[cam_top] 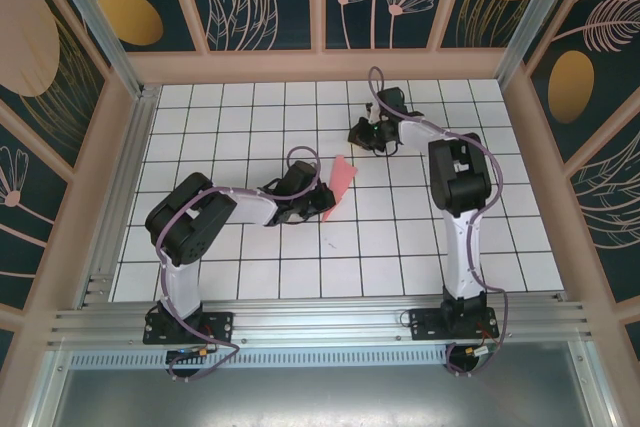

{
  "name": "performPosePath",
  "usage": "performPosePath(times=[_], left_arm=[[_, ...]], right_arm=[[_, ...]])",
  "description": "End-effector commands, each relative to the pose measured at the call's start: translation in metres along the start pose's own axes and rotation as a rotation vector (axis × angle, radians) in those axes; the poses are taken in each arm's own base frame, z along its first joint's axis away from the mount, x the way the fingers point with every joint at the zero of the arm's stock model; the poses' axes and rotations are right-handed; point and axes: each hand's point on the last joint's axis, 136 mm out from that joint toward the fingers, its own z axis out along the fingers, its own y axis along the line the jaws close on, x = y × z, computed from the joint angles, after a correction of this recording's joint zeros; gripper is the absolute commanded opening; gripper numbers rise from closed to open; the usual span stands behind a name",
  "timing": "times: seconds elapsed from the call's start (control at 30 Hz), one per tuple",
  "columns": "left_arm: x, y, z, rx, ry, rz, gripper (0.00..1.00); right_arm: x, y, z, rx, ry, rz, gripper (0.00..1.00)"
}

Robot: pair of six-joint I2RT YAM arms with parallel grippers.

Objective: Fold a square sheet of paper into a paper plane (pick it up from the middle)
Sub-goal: Fold the wing for the fifth time at the center of the table, then move a paper plane to the center of the table.

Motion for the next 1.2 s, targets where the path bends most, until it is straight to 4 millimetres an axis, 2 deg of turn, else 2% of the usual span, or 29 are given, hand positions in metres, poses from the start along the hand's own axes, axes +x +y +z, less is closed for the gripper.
performPosePath(times=[0.0,0.03,0.1,0.2,0.33,0.43,0.5,0.63,0.73,0.8,0.97,1.17], left_arm=[[0.024,0.018,-0.003,-0.113,0.1,0.039,0.12],[0.021,0.012,-0.005,-0.104,0.093,0.052,0.15],[0.004,-0.014,-0.011,-0.057,0.053,0.088,0.22],[-0.013,-0.035,-0.027,-0.036,-0.008,0.14,0.31],[-0.028,-0.037,-0.049,-0.127,-0.097,0.249,0.42],[-0.027,-0.034,-0.056,-0.23,-0.121,0.379,0.51],[-0.025,-0.03,-0.055,-0.306,-0.124,0.456,0.59],[-0.022,-0.028,-0.044,-0.407,-0.099,0.562,0.65],[-0.022,-0.026,-0.031,-0.454,-0.073,0.597,0.65],[-0.025,-0.024,-0.025,-0.485,-0.074,0.591,0.63],[-0.028,-0.021,-0.011,-0.521,-0.062,0.57,0.48],[-0.027,-0.015,-0.005,-0.553,-0.044,0.569,0.47]], right_arm=[[-0.012,0.042,-0.06,-0.042,-0.129,-0.064,0.19],[-0.006,0.041,-0.068,-0.035,-0.143,-0.055,0.23],[0.006,0.037,-0.082,-0.026,-0.169,-0.032,0.3],[0.024,0.024,-0.1,0.014,-0.217,-0.012,0.43],[0.044,-0.001,-0.116,0.077,-0.263,0.016,0.67],[0.054,-0.013,-0.123,0.096,-0.285,0.034,0.88],[0.058,-0.022,-0.124,0.104,-0.29,0.056,0.99],[0.063,-0.034,-0.126,0.089,-0.302,0.107,0.99],[0.064,-0.042,-0.127,0.085,-0.307,0.145,0.99],[0.065,-0.047,-0.127,0.085,-0.305,0.162,0.99],[0.065,-0.048,-0.129,0.091,-0.306,0.161,0.99],[0.064,-0.044,-0.131,0.081,-0.306,0.154,0.99]])
